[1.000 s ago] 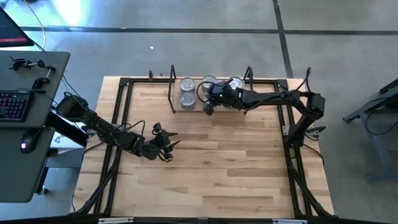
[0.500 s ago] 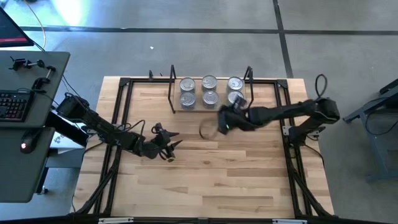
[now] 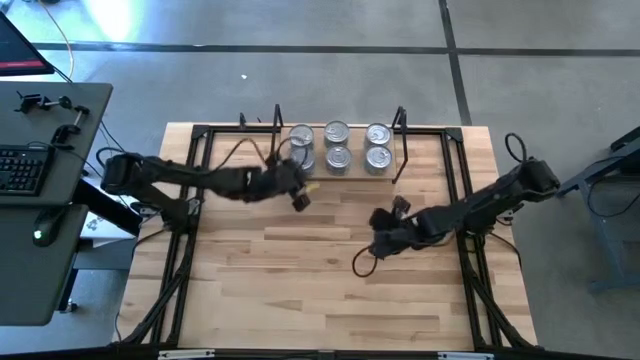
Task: Stack canned seafood by type on shelf
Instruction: Adjust the shelf, then return to Home Position
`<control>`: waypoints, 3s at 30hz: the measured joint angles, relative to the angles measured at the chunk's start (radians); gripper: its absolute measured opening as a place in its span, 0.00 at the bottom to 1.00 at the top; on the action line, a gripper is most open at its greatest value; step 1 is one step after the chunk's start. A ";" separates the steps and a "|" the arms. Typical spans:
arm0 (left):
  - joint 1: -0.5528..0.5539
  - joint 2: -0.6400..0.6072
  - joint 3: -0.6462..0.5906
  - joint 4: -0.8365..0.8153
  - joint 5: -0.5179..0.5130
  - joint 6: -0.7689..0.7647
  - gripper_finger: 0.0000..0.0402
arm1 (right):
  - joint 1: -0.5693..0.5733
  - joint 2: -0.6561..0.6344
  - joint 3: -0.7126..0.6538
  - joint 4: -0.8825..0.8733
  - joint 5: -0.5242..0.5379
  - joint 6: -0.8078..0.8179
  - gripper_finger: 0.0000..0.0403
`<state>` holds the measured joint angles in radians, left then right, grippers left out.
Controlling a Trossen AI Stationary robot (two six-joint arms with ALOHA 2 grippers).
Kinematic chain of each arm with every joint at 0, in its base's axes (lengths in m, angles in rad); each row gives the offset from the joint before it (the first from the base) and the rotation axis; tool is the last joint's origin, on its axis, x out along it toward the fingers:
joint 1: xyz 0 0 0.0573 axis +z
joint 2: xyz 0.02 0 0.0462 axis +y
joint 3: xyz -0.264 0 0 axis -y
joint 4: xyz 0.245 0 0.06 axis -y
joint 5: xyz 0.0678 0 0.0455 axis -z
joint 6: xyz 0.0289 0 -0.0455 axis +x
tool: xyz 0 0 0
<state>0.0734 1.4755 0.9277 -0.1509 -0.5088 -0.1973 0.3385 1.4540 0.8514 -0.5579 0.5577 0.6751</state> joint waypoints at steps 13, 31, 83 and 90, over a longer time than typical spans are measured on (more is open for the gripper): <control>0.191 0.082 0.037 -0.011 0.111 0.131 0.00 | -0.026 0.006 -0.125 0.720 -0.105 -0.387 0.00; 0.044 -0.051 0.122 -0.087 0.106 0.230 0.00 | 0.105 -0.099 0.028 0.419 0.119 -0.467 0.00; 0.084 -1.466 -0.794 -0.026 0.378 0.150 0.00 | -0.286 -1.198 -0.841 0.810 -0.637 -0.542 0.00; 0.084 -1.464 -0.912 0.228 0.471 0.165 0.00 | -0.286 -1.197 -0.841 0.802 -0.586 -0.545 0.00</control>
<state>0.1569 0.0115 0.0156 0.0772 -0.0375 -0.0323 0.0521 0.2575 0.0101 0.2443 -0.0288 0.1299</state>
